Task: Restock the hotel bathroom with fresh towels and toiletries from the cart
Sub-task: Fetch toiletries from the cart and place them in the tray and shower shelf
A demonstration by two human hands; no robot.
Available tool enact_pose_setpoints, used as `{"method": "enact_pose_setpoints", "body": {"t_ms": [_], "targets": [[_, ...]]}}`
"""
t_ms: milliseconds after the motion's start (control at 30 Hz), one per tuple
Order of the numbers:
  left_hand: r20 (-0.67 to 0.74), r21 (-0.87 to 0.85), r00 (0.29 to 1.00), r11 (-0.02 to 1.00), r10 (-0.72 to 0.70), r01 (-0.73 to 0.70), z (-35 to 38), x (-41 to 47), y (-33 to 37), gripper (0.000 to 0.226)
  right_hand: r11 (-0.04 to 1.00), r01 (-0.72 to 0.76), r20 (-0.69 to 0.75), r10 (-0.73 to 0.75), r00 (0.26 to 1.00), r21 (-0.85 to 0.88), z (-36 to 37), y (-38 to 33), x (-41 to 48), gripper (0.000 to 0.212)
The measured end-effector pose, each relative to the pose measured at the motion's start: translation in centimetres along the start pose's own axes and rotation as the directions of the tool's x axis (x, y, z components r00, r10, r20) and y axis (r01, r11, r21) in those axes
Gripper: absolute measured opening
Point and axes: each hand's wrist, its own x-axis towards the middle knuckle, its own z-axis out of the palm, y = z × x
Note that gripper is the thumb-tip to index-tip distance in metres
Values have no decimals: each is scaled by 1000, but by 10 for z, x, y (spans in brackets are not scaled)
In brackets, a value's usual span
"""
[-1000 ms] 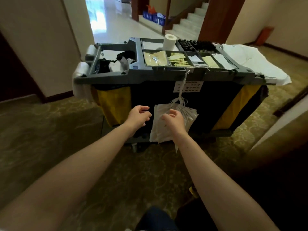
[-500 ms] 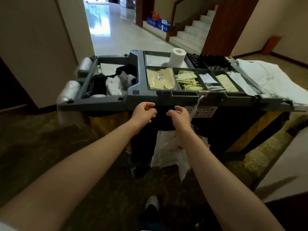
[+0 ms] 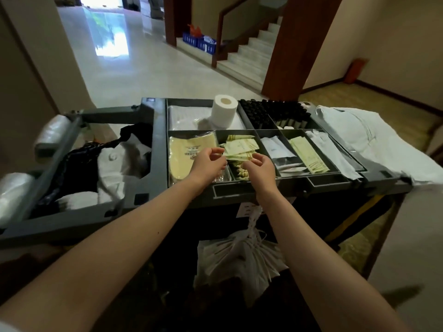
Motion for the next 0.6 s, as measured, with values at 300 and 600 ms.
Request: {"method": "enact_pose_setpoints", "body": {"t_ms": [300,600], "targets": [[78,95,989,987,125,-132,18,89,10,33,994,87,-93,-93,991,-63,4,-15,76,47],[128,245,964,935,231,-257,28,139,1,38,876,281,92,-266,959,-391,5,-18,120,45]]}}
